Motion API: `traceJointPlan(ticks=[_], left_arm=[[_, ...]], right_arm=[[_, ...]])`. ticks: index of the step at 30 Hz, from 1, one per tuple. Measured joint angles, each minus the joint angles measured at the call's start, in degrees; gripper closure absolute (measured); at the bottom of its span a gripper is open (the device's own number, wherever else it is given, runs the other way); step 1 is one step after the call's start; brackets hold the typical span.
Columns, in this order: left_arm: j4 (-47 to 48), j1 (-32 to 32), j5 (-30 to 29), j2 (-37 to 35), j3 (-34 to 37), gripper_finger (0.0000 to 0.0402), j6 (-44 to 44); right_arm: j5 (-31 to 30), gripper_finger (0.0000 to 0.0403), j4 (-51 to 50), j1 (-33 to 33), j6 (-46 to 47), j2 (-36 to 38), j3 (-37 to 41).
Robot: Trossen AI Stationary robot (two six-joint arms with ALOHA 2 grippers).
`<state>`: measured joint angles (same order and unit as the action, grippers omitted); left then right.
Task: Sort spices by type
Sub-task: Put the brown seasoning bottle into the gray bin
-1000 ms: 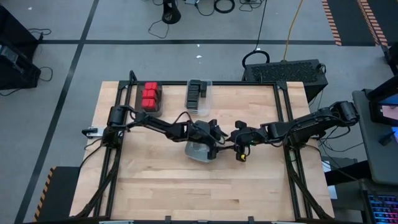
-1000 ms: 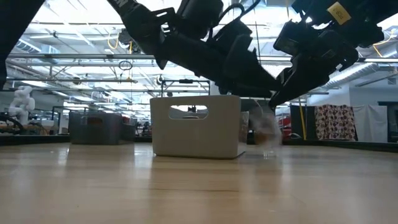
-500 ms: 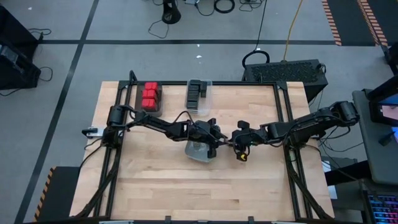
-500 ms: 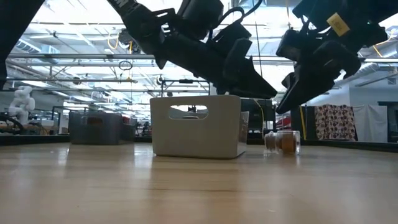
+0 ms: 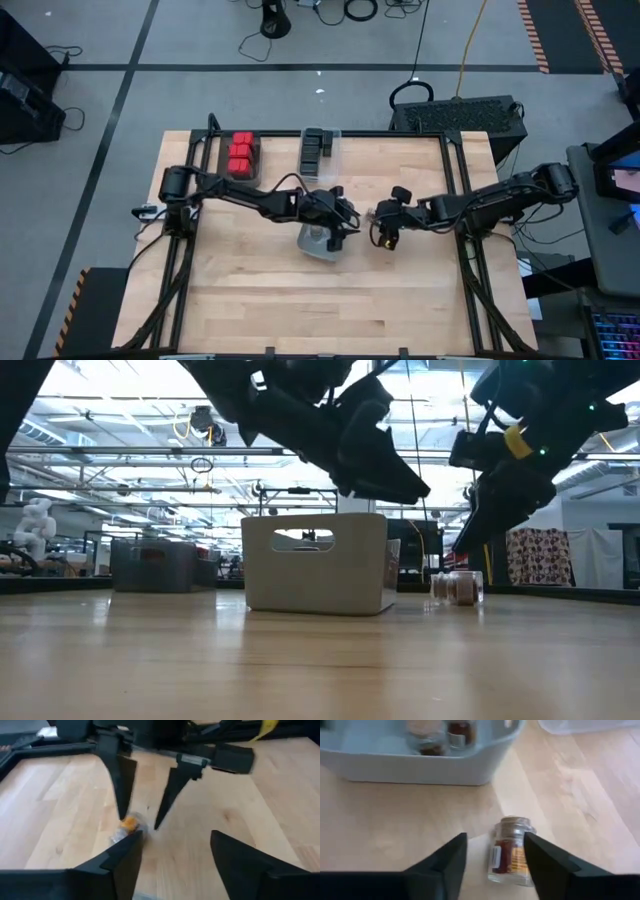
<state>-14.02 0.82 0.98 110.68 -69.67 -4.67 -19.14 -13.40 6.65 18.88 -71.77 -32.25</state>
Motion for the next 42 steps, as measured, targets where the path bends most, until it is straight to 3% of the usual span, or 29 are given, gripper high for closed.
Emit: traceJointPlan(ticks=[8, 16, 24, 33, 42], left_arm=[[1.13, 0.00, 0.09, -0.86, 0.00, 0.0118, -0.11], [1.81, 0.00, 0.30, -0.83, 0.00, 0.0116, 1.26], [3.73, 0.00, 0.32, -0.81, 0.00, 0.0116, 1.29], [4.72, 0.00, 0.32, -0.81, 0.00, 0.0116, 1.27], [2.29, -0.11, 0.32, -0.81, 0.00, 0.0116, 0.72]], right_arm=[[-0.35, 0.0114, -5.50, -5.84, 1.40, -0.72, 0.38], [0.16, 0.0086, -0.45, -11.76, -1.39, -5.65, 2.94], [1.85, 0.0123, 2.96, -14.81, -3.46, -9.58, 3.19], [3.21, 0.0239, 2.49, -15.27, -3.21, -9.23, 3.13], [7.54, 0.0243, 1.23, -14.84, -4.24, -5.79, 3.28]])
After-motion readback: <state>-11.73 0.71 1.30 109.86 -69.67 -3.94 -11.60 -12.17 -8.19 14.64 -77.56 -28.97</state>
